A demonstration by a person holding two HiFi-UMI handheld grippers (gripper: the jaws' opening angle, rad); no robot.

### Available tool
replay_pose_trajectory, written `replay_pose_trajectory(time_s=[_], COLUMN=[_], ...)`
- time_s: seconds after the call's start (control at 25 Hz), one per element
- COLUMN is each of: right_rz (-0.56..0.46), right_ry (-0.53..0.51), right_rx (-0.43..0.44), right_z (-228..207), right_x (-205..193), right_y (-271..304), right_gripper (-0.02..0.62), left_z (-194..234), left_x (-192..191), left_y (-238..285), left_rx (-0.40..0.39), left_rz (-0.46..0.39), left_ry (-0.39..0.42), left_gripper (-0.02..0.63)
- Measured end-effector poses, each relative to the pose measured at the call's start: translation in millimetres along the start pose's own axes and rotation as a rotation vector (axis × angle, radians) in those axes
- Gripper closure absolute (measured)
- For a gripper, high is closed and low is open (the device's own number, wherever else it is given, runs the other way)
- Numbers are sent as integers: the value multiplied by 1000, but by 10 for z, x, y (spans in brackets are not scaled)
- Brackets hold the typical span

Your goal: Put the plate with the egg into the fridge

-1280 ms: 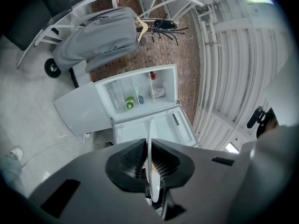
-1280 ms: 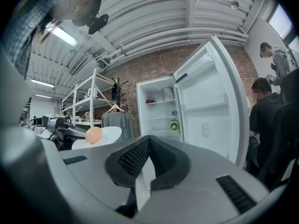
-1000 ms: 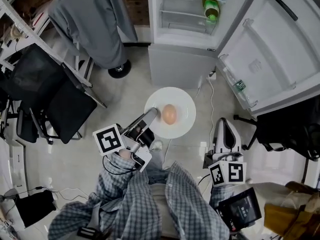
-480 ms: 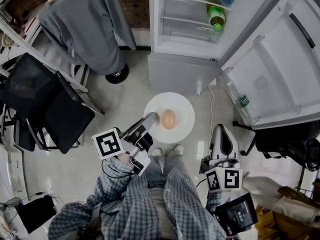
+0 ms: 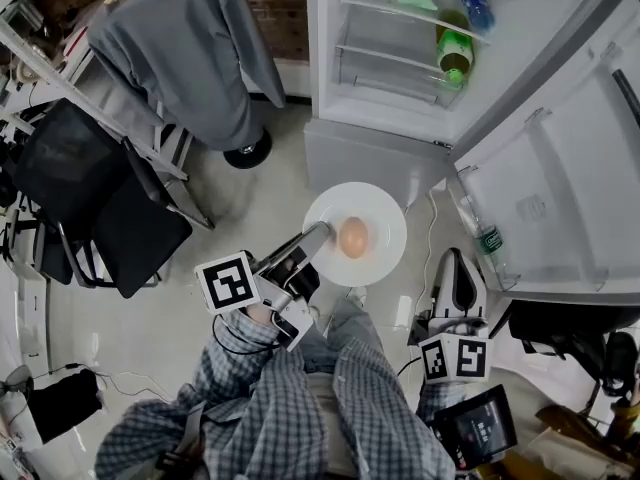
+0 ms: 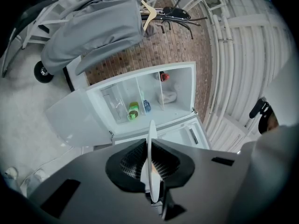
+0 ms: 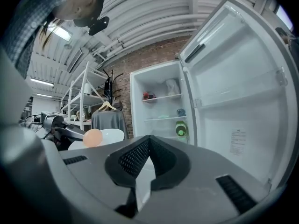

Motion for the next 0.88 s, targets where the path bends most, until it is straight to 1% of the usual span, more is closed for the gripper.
replay_pose_trajectory(time_s=[0.12,0.24,0.36,0.48,0.6,0.72,0.88], right_rz=[-4,-22,-40,-37,-24,-12,-5], right_ry=[-21,-39,-35,-33,-34,-39,-60], right_rx=[52,93,127,172,207,228,216], right_z=[-147,-329,-530,-654,-712,-750,-842], right_x=[102,207,292,301,274,238,217], right_y=[217,432,632,794,908,971,1080], right_gripper=[592,592,592,592,592,592,592], left_z=[-15,-2,-15,-53,-43,21,127], left_x=[-2,-23,-62,-95,-133,-154,-72], left_y=[228,462,694,840,935,1004,1127], left_rx=[11,5,-7,-11,-2,19,39], left_rz=[-28,-67,-103,-147,-170,-181,-184], left_ry=[25,19,10,24,26,13,18], left_gripper=[580,580,580,580,580,580,580])
Point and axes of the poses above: the fingertips, and each gripper's own axes: y forward along the fingers, z to its left, x out of its top, the point moved 9 cm from there along -y, backward along the fingers, and after that the axes turned 10 degrees about -x, right-handed, at the moved point
